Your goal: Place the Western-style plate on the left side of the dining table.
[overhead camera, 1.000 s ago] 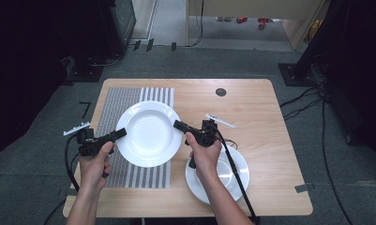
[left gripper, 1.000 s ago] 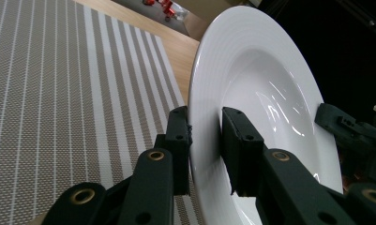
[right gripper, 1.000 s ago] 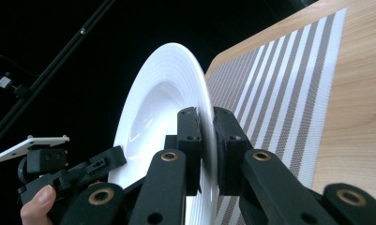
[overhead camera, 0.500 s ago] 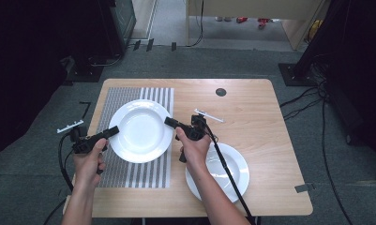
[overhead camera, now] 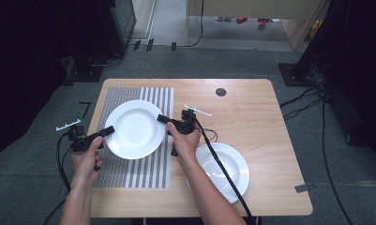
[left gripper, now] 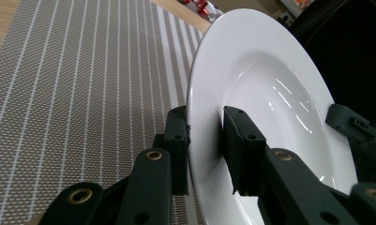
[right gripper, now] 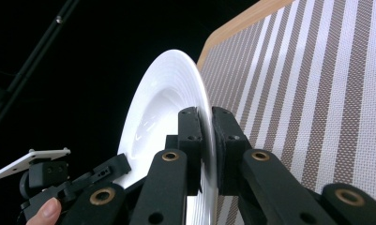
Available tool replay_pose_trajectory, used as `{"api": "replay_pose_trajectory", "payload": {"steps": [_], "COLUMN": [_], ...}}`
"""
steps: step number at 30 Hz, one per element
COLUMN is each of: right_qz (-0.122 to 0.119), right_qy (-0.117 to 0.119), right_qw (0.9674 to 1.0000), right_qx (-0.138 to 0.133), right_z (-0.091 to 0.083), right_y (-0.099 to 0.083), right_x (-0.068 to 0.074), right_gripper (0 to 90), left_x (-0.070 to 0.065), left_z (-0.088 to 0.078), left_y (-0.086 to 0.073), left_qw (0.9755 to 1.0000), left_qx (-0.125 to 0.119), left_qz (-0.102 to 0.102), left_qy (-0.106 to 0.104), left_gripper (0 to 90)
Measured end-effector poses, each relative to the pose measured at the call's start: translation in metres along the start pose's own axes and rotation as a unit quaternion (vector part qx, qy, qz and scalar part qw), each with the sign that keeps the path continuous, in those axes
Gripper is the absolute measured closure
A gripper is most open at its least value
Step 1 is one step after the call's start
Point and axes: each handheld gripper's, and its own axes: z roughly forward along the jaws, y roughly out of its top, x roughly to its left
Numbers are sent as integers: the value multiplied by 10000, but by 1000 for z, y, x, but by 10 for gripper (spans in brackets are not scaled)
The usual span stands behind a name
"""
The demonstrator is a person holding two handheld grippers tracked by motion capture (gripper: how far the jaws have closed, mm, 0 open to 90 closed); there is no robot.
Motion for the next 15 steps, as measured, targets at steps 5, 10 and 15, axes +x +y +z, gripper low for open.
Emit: {"api": "replay_pose_trajectory", "payload": {"steps": [5, 10, 15], "right_qz": [177, 320, 394], "right_qy": [65, -19, -185], "right_qw": [9998, 9995, 9989], "right_qx": [23, 85, 144], "right_z": [11, 19, 26], "right_y": [-2, -2, -3], "right_x": [-10, -19, -26], "right_gripper": [845, 843, 835], "left_x": [9, 15, 21], "left_z": [5, 11, 20], "left_y": [-1, -1, -4], "left_qw": [9999, 9998, 9994], "left_qx": [30, 94, 191], "left_qz": [-52, -106, -160], "left_qy": [90, 130, 249], "left_gripper": [730, 730, 728]}}
